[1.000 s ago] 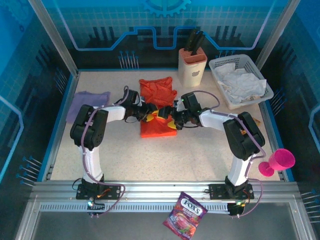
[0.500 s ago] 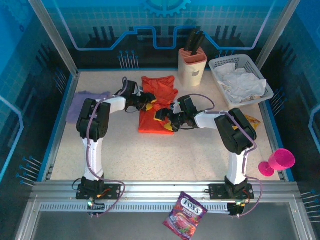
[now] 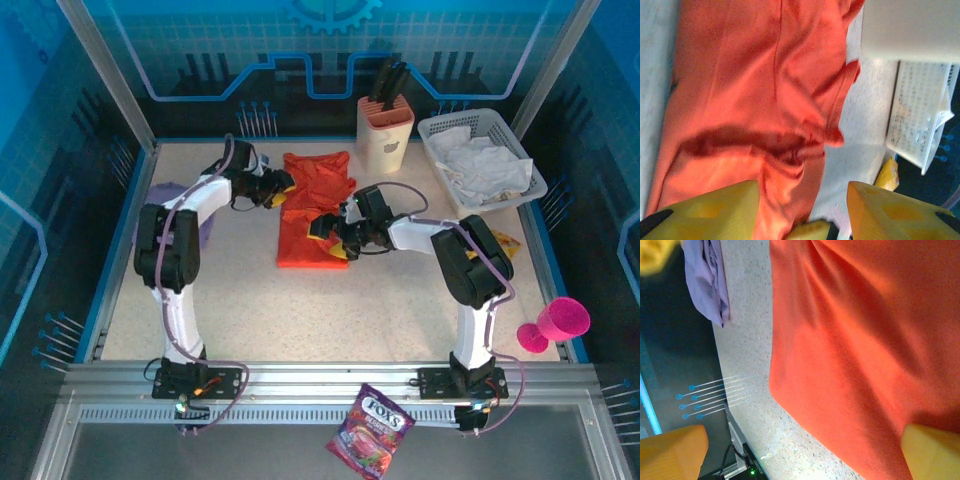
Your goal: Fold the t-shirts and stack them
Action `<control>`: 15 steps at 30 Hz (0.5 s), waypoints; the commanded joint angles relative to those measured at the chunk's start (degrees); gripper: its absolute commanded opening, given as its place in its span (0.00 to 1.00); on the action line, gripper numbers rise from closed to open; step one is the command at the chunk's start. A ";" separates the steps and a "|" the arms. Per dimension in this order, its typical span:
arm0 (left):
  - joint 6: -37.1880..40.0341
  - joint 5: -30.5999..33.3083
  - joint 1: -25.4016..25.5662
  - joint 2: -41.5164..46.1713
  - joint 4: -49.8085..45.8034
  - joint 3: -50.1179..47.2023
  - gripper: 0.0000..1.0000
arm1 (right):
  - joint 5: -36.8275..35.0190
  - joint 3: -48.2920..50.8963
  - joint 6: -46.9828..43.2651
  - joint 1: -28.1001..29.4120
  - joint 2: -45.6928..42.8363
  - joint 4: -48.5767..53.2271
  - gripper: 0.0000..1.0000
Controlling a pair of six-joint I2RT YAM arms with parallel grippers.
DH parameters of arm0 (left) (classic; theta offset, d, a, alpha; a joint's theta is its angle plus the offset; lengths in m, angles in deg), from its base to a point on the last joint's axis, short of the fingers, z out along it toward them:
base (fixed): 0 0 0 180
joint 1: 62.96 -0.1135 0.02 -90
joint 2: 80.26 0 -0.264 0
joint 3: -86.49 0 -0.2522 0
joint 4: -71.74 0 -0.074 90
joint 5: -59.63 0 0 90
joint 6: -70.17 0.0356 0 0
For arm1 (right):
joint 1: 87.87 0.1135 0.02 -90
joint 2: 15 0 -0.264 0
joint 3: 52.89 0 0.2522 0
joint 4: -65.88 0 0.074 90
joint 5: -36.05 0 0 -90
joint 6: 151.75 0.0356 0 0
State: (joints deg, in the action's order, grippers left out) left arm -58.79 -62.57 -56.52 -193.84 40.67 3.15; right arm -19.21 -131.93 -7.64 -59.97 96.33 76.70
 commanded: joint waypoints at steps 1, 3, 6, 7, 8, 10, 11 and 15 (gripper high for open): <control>4.30 -0.24 -0.19 7.01 -5.09 -6.68 0.52 | -0.72 -3.74 -5.55 -1.33 -4.51 8.03 1.00; 4.53 -1.89 -0.20 10.50 -3.51 -11.67 0.53 | -1.43 -4.66 -7.63 -1.87 -6.57 11.71 1.00; 4.21 -3.88 -0.20 15.03 -2.11 -18.58 0.55 | -2.52 -3.22 -9.10 -3.20 -9.89 15.50 1.00; 4.96 -3.69 -0.22 16.16 -3.13 -20.13 0.56 | -2.57 -2.19 -9.29 -3.90 -10.90 16.56 1.00; 5.93 -3.37 -0.20 17.26 -4.15 -21.35 0.56 | -2.86 -1.36 -9.67 -4.59 -11.82 17.65 1.00; 7.12 -2.80 -0.28 19.30 -5.59 -24.48 0.57 | -3.99 0.08 -11.27 -5.55 -13.55 21.33 1.00; 7.36 -2.77 -0.29 19.77 -6.11 -25.66 0.57 | -4.56 0.35 -12.19 -5.81 -13.98 23.47 1.00; 7.32 -4.18 -0.30 19.96 -5.42 -30.59 0.57 | -8.64 2.28 -13.88 -5.49 -15.50 29.81 0.96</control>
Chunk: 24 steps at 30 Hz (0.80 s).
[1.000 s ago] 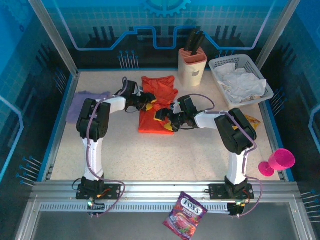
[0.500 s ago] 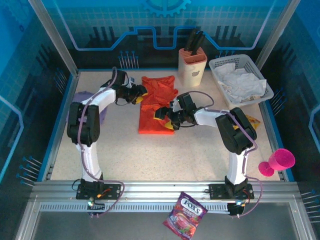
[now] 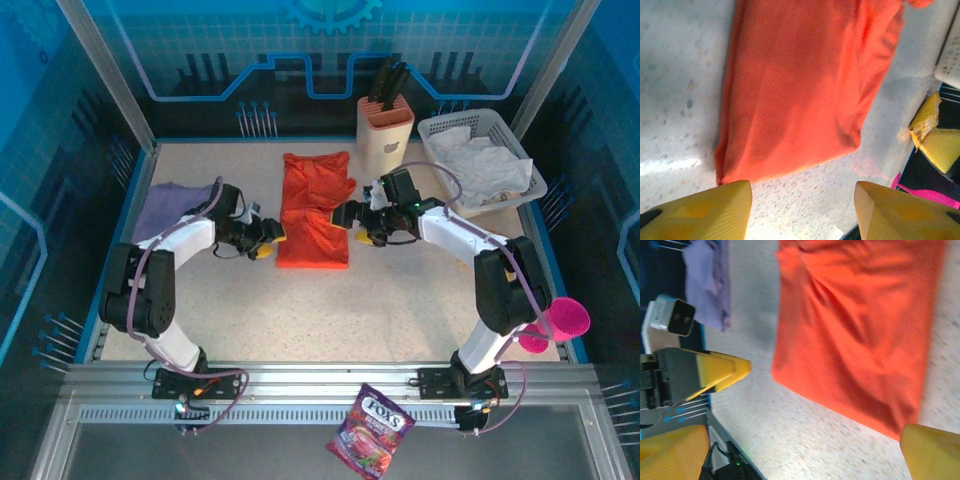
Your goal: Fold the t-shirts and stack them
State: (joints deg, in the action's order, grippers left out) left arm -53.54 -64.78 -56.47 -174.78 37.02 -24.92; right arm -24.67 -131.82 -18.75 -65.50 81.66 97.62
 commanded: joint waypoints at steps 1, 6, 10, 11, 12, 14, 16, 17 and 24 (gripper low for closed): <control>2.23 -2.26 -0.33 0.41 -1.39 -3.45 0.57 | -3.16 3.04 -2.47 0.13 -1.01 8.96 0.92; -0.86 -4.32 -0.31 -1.25 4.77 -7.16 0.56 | -2.78 6.59 -0.57 1.84 -0.27 6.29 0.80; -3.56 -4.82 -0.03 -2.97 8.51 -7.72 0.56 | -5.55 5.70 0.46 4.14 1.75 6.39 0.73; -3.96 -5.04 0.15 -3.40 9.06 -7.65 0.56 | -5.55 5.80 1.10 4.28 2.24 5.58 0.71; -4.30 -5.00 0.40 -3.94 9.48 -7.54 0.55 | -5.33 6.04 2.07 4.43 2.85 4.50 0.69; -4.99 -4.79 0.80 -4.92 10.32 -7.38 0.55 | -4.66 6.25 3.55 4.74 4.29 2.66 0.67; -5.73 -4.97 1.15 -6.12 11.22 -7.26 0.55 | -5.03 5.85 4.19 5.30 5.66 2.15 0.66; -5.96 -4.79 1.36 -6.43 11.46 -7.19 0.54 | -5.31 5.67 4.49 5.53 6.16 2.07 0.66; -6.81 -3.47 2.22 -8.12 12.34 -6.50 0.52 | -5.06 4.40 6.53 5.84 9.11 -0.66 0.63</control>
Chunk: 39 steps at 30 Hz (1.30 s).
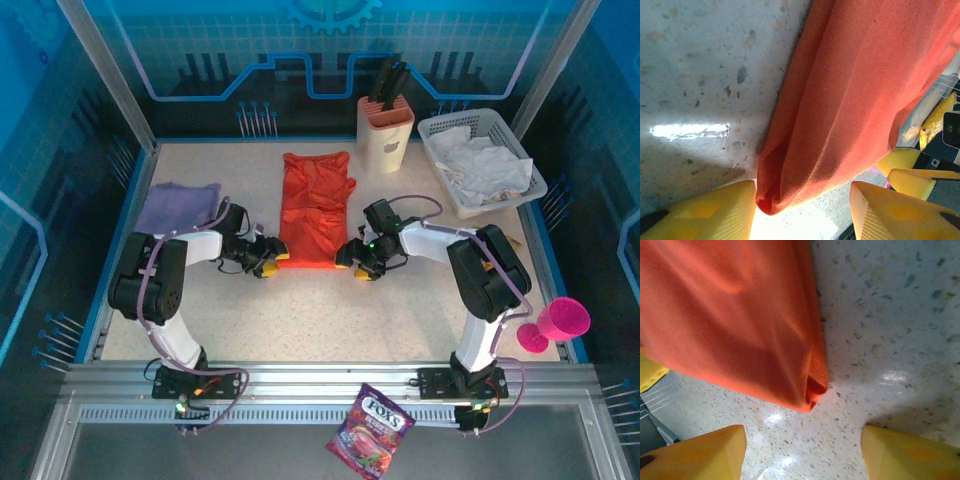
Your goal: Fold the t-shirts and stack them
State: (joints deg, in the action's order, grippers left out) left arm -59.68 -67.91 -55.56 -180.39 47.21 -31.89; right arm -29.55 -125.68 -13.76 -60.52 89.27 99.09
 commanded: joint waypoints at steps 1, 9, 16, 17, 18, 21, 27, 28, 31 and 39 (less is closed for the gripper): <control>-0.75 -0.19 1.33 -2.61 2.23 0.72 0.52 | -0.19 -2.19 1.61 0.91 1.90 -2.22 0.62; 1.27 3.36 1.39 -2.78 -2.38 4.29 0.47 | -0.25 -5.76 1.61 0.99 4.64 -1.48 0.57; 1.05 4.07 1.39 -4.17 -2.44 5.14 0.38 | -0.48 -5.71 1.45 0.98 5.88 -1.44 0.55; 1.08 4.45 1.39 -4.10 -2.55 5.16 0.36 | -0.65 -5.60 1.46 1.03 5.83 -1.34 0.55; 1.18 4.74 1.35 -4.03 -2.62 5.15 0.36 | -0.89 -5.49 1.41 1.04 5.69 -1.34 0.54; 1.53 5.18 1.39 -4.26 -3.12 5.56 0.34 | -1.10 -5.74 1.06 0.99 5.75 -0.99 0.47; 1.61 5.10 1.48 -4.80 -3.14 6.37 0.20 | -1.35 -6.63 0.40 0.99 6.54 -0.41 0.33; 1.70 5.09 1.48 -4.88 -3.25 6.46 0.19 | -1.57 -6.54 0.31 1.02 6.39 -0.46 0.30; 2.30 4.98 1.65 -4.77 -3.27 6.55 0.12 | -2.01 -6.29 0.15 1.00 6.13 -0.25 0.24; 3.17 5.10 2.16 -3.45 -4.40 6.22 0.00 | -2.53 -4.25 -2.41 0.60 3.58 -1.59 0.00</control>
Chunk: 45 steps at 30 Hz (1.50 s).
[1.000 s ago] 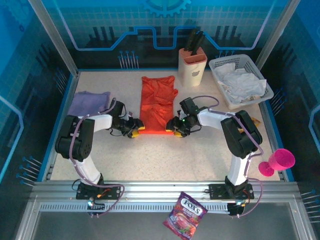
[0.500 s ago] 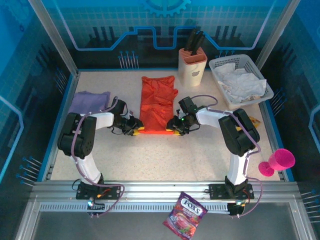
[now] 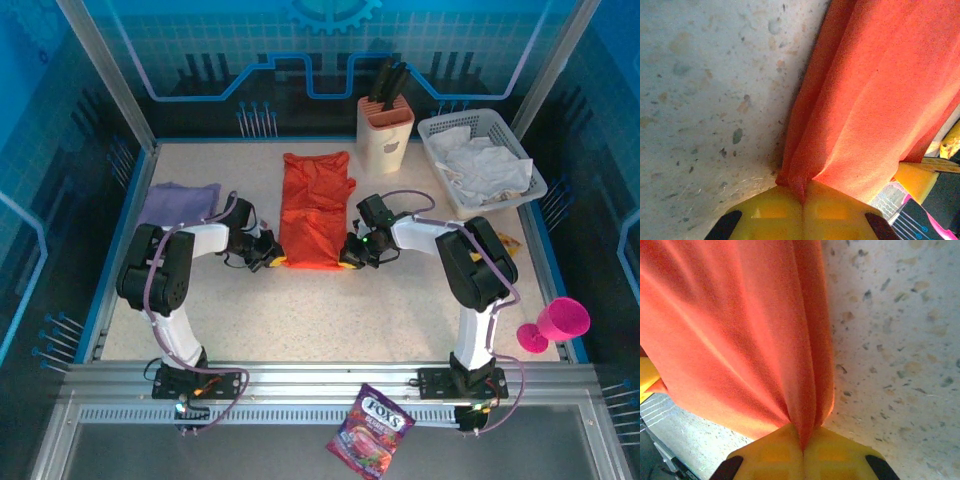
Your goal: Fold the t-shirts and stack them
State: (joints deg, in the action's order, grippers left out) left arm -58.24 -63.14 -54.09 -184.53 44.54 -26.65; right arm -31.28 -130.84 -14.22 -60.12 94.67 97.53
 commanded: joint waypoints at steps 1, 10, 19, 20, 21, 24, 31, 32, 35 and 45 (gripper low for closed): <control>1.84 0.42 0.92 0.81 -2.14 1.03 0.00 | -0.75 1.14 -2.13 0.20 -2.13 -0.14 0.00; 1.28 2.26 2.90 6.75 -3.31 -2.94 0.00 | -0.91 4.57 -4.46 0.28 -6.61 -1.31 0.00; -1.11 4.31 5.44 14.36 -2.92 -9.99 0.00 | 0.58 10.78 -8.39 0.58 -11.96 -2.76 0.00; -1.41 5.00 5.99 15.42 -3.28 -10.68 0.00 | 0.25 11.29 -8.58 0.88 -12.56 -2.25 0.00; -1.84 5.67 6.61 16.57 -3.57 -11.65 0.00 | -0.33 11.97 -8.89 1.19 -13.41 -1.73 0.00; -4.65 7.20 8.31 20.17 -2.81 -15.30 0.00 | -2.89 14.61 -9.40 2.34 -16.61 0.27 0.00; -10.71 10.92 13.11 29.71 -4.01 -22.73 0.00 | -4.73 20.91 -8.31 5.45 -23.22 2.18 0.00; -11.47 11.30 13.50 31.12 -4.65 -23.54 0.00 | -5.03 21.47 -8.04 5.92 -23.83 2.54 0.00; -14.73 12.82 15.87 37.13 -6.32 -26.88 0.00 | -5.97 23.16 -6.84 7.84 -25.90 3.78 0.00; -18.08 15.40 18.50 47.75 -16.17 -24.11 0.00 | -8.26 21.18 -2.51 12.30 -31.37 11.24 0.00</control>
State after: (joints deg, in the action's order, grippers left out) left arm -75.22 -50.66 -35.95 -137.84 35.39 -54.03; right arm -36.19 -107.45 -18.35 -48.15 65.66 101.97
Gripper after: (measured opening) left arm 0.054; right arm 0.064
